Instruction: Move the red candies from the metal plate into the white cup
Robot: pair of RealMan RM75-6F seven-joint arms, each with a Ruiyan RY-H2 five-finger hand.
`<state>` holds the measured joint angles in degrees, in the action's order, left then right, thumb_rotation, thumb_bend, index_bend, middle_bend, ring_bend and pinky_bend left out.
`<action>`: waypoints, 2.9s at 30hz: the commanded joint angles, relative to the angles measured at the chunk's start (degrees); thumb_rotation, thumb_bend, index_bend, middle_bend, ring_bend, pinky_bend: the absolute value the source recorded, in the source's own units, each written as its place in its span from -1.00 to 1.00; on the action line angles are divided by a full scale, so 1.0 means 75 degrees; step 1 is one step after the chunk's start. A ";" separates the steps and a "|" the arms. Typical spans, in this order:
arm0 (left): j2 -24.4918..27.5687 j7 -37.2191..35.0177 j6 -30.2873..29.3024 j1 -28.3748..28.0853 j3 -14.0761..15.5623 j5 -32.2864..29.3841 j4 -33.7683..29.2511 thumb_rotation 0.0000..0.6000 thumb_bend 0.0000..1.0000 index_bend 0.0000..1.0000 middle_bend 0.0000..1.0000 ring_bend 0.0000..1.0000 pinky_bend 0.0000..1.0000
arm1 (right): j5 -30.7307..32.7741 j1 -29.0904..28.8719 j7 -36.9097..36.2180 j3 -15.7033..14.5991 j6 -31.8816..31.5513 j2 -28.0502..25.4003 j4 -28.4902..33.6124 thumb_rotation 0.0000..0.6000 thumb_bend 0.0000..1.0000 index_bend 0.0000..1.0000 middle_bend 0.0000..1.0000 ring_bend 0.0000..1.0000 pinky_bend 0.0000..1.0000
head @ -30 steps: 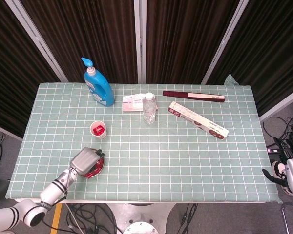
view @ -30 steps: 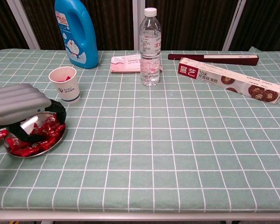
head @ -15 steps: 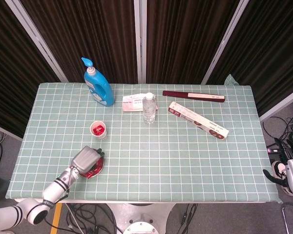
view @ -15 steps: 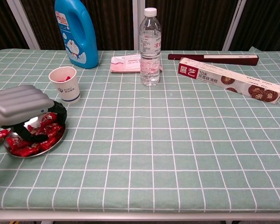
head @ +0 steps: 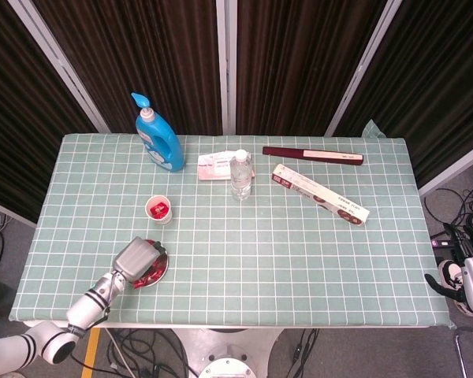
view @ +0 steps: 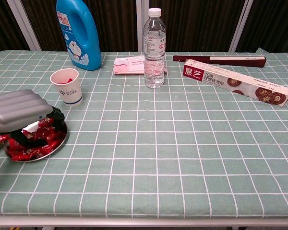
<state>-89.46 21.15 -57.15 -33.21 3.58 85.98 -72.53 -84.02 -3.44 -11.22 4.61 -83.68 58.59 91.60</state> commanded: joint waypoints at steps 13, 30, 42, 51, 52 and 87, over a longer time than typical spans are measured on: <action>-0.0181 -0.0455 0.0093 -0.0049 -0.0002 0.0126 0.0507 1.00 -0.22 0.19 0.25 0.77 1.00 | 0.0012 0.0000 0.0021 0.0008 0.0001 -0.0015 0.0039 1.00 -0.77 -0.88 -0.73 -0.99 -0.40; 0.0211 -0.2004 0.0104 -0.0104 -0.0111 0.0166 0.0165 1.00 0.13 0.39 0.52 0.82 1.00 | -0.0002 0.0010 -0.0058 0.0005 -0.0011 0.0002 -0.0033 1.00 -0.77 -0.88 -0.73 -0.99 -0.40; 0.1058 -0.2124 -0.0122 -0.0528 -0.1049 -0.0158 -0.0905 1.00 0.13 0.39 0.52 0.82 1.00 | -0.0011 -0.0003 -0.0122 0.0009 0.0004 0.0026 -0.0116 1.00 -0.77 -0.89 -0.73 -0.99 -0.40; 0.0704 -0.1955 0.0841 -0.1400 -0.1963 -0.1259 -0.0272 1.00 0.12 0.36 0.40 0.81 1.00 | 0.0094 0.0058 -0.0195 0.0005 -0.0001 0.0035 -0.0177 1.00 -0.78 -0.89 -0.73 -0.99 -0.39; 0.0639 -0.1931 0.0939 -0.1460 -0.1993 -0.1361 -0.0170 1.00 0.12 0.36 0.39 0.81 1.00 | 0.0106 0.0065 -0.0201 0.0004 0.0002 0.0038 -0.0187 1.00 -0.77 -0.89 -0.73 -0.99 -0.39; 0.1302 -0.1935 -0.1326 -0.0172 -0.0982 -0.0520 -0.0970 1.00 -0.31 0.01 0.10 0.74 1.00 | 0.0019 -0.0001 -0.0244 0.0029 0.0057 0.0061 -0.0216 1.00 -0.77 -0.90 -0.72 -0.99 -0.38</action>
<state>-81.28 6.18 -65.26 -36.47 -5.62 80.45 -78.23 -83.88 -3.44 -13.04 4.84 -83.24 59.03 89.98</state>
